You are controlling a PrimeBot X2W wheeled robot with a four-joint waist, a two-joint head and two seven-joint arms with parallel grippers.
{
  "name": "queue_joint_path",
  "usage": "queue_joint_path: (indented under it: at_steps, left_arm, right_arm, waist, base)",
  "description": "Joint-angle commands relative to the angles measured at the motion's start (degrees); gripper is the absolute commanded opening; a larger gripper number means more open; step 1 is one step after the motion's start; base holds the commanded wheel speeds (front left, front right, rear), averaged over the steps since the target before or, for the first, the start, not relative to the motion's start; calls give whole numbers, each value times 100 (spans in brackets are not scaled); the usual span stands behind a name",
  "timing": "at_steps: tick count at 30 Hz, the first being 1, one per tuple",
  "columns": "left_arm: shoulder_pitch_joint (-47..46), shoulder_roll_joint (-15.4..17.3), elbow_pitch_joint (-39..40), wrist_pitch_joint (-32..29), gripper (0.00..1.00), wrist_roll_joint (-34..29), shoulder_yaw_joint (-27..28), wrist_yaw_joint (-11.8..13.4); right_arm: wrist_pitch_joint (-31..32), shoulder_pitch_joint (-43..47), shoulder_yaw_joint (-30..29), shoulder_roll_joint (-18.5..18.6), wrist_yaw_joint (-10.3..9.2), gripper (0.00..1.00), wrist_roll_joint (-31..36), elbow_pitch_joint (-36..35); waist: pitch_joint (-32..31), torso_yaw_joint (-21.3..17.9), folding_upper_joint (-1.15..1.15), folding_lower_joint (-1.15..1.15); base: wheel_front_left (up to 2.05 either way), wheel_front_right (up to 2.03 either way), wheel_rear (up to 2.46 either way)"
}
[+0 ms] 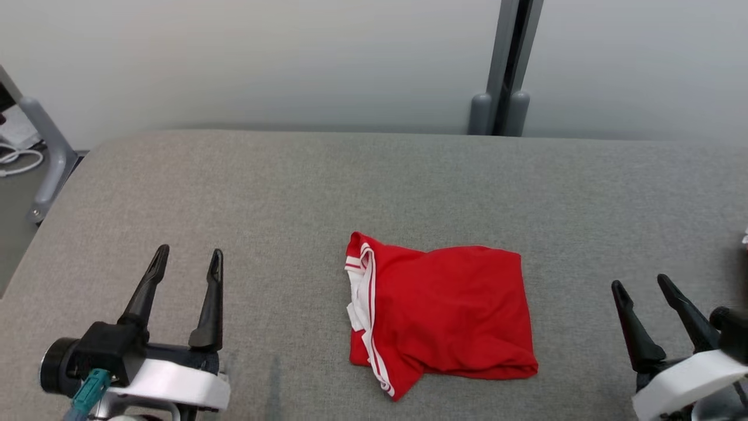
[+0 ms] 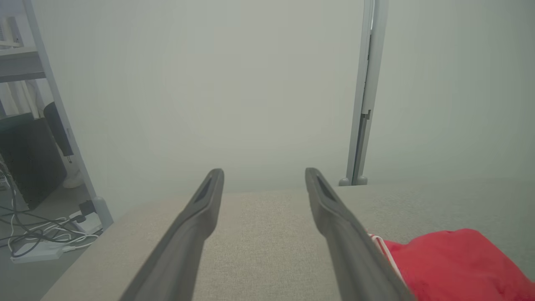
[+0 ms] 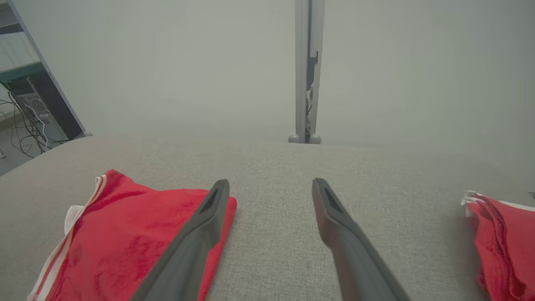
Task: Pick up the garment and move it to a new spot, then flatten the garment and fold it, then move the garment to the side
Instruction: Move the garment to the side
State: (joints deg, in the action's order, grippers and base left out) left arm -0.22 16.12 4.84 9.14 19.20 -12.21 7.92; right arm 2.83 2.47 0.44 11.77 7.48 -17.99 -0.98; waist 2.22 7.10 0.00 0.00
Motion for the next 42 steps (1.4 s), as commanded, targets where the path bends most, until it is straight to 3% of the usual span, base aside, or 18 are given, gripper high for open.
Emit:
queue_joint_path:
  at_steps: [1, 16, 17, 18, 19, 25, 30, 36, 42]
  left_arm:
    - [-120, -6, 5, 54, 100, -30, -9, -18]
    - [-920, -276, -444, 434, 100, 26, -219, -298]
    - [-948, -286, -479, 450, 100, 29, -220, -314]
    - [-976, -289, -509, 458, 100, 32, -212, -325]
    - [-998, -290, -529, 479, 100, 35, -204, -327]
    - [-1020, -276, -621, 527, 100, 29, -150, -332]
    - [-980, -222, -600, 550, 100, -8, -113, -318]
    - [-915, -112, -469, 550, 100, -53, -76, -294]
    - [-943, 43, -243, 411, 100, -112, -78, -277]
  right_arm:
    - [17, -136, 84, 81, 3, 100, -64, 114]
    - [-44, -1655, 2021, 586, 2, 100, -927, 2233]
    - [-32, -1713, 2140, 594, 2, 91, -1021, 2328]
    - [-15, -1742, 2250, 612, 2, 18, -1129, 2394]
    - [38, -1764, 2355, 656, 3, 0, -1205, 2441]
    - [-254, -1935, 2454, 966, -6, 0, -1361, 2300]
    - [-353, -1988, 2418, 1294, 0, 0, -1023, 1613]
    - [7, -1717, 2194, 1868, 1, 0, -424, 337]
    - [492, -1406, 1802, 2186, 2, 0, -187, -598]
  waist:
    - [301, 227, 0, 0]
    - [1259, 611, 0, 0]
    - [1275, 611, 0, 0]
    - [1287, 602, 0, 0]
    - [1294, 591, 0, 0]
    - [1289, 419, 0, 0]
    - [1262, 16, 0, 0]
    - [1262, -720, 0, 0]
    - [1349, -1588, 0, 0]
  base:
    - [0, 0, 0]
    - [0, 0, 0]
    - [0, 0, 0]
    - [0, 0, 0]
    - [0, 0, 0]
    - [0, 0, 0]
    - [0, 0, 0]
    - [0, 0, 0]
    - [0, 0, 0]
